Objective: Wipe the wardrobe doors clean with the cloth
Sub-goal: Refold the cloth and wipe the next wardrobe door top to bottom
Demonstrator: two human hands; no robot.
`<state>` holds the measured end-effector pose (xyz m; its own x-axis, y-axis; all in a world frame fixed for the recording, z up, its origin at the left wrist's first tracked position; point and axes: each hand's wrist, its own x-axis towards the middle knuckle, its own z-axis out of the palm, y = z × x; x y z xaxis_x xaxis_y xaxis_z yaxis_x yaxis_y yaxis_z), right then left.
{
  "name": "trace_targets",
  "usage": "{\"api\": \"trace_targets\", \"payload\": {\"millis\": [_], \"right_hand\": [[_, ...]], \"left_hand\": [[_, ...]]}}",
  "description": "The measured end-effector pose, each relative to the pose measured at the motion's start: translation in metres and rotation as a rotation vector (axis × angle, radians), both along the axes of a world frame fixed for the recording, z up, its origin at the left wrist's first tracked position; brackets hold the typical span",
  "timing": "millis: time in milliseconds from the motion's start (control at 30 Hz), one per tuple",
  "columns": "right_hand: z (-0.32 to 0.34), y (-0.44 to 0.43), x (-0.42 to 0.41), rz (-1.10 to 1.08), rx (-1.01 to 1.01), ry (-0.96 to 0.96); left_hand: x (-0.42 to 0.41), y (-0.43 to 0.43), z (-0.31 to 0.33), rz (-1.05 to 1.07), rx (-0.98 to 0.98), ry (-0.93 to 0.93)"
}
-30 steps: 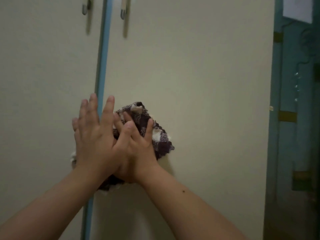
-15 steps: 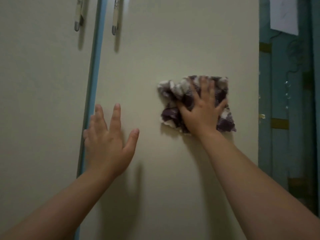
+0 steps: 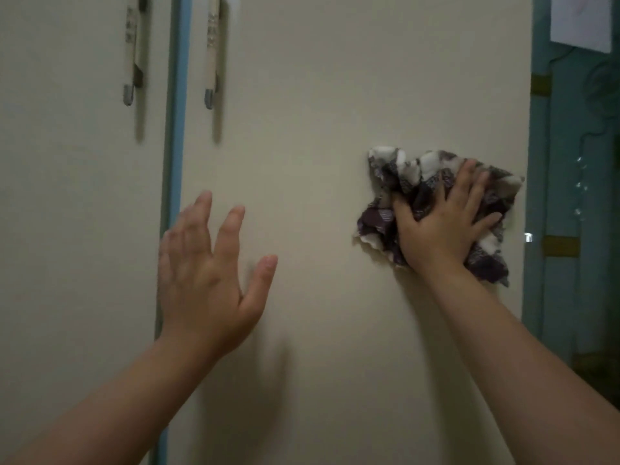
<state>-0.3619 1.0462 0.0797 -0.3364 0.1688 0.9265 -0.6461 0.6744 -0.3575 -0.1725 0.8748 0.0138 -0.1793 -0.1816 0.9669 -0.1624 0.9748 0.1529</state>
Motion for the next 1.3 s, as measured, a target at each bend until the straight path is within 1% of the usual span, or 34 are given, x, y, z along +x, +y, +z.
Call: {"api": "trace_targets", "payload": {"millis": [67, 133, 233, 333, 400, 567, 667, 833, 933, 1000, 1067, 1133, 1200, 1300], "right_hand": [[0.033, -0.025, 0.015, 0.006, 0.067, 0.022], [0.068, -0.047, 0.032, 0.025, 0.092, 0.036], [0.103, -0.072, 0.054, 0.030, 0.172, 0.095], [0.128, -0.094, 0.073, 0.035, 0.317, 0.169], [0.146, -0.105, 0.081, 0.021, 0.394, 0.215], [0.183, -0.110, 0.083, 0.038, 0.452, 0.339], [0.211, -0.089, 0.068, 0.067, 0.398, 0.312], [0.239, -0.022, 0.027, 0.053, 0.194, 0.085], [0.249, 0.013, 0.003, 0.052, 0.051, -0.020], [0.259, 0.027, -0.004, 0.076, -0.051, -0.038], [0.267, 0.030, -0.003, 0.122, -0.147, -0.016], [0.275, 0.025, 0.003, 0.144, -0.204, -0.009], [0.285, 0.013, 0.010, 0.122, -0.172, -0.025], [0.302, -0.018, 0.029, 0.084, 0.008, -0.026]], "left_hand": [[-0.003, 0.005, 0.037, -0.009, -0.083, 0.005], [-0.006, 0.011, 0.077, -0.016, -0.117, 0.019], [-0.007, 0.014, 0.129, -0.054, -0.109, 0.053], [-0.007, 0.011, 0.174, -0.063, -0.135, 0.096], [-0.009, 0.011, 0.205, -0.074, -0.129, 0.084], [-0.014, 0.011, 0.262, -0.069, -0.129, 0.030], [-0.013, 0.010, 0.292, -0.059, -0.130, 0.008], [-0.011, 0.018, 0.322, -0.041, -0.129, -0.051], [-0.014, 0.026, 0.334, -0.035, -0.127, -0.077], [-0.016, 0.032, 0.343, -0.033, -0.125, -0.094], [-0.016, 0.035, 0.350, -0.025, -0.119, -0.108], [-0.014, 0.037, 0.357, -0.024, -0.103, -0.111], [-0.011, 0.039, 0.363, -0.040, -0.079, -0.112], [-0.004, 0.042, 0.373, -0.047, -0.052, -0.109]]}}
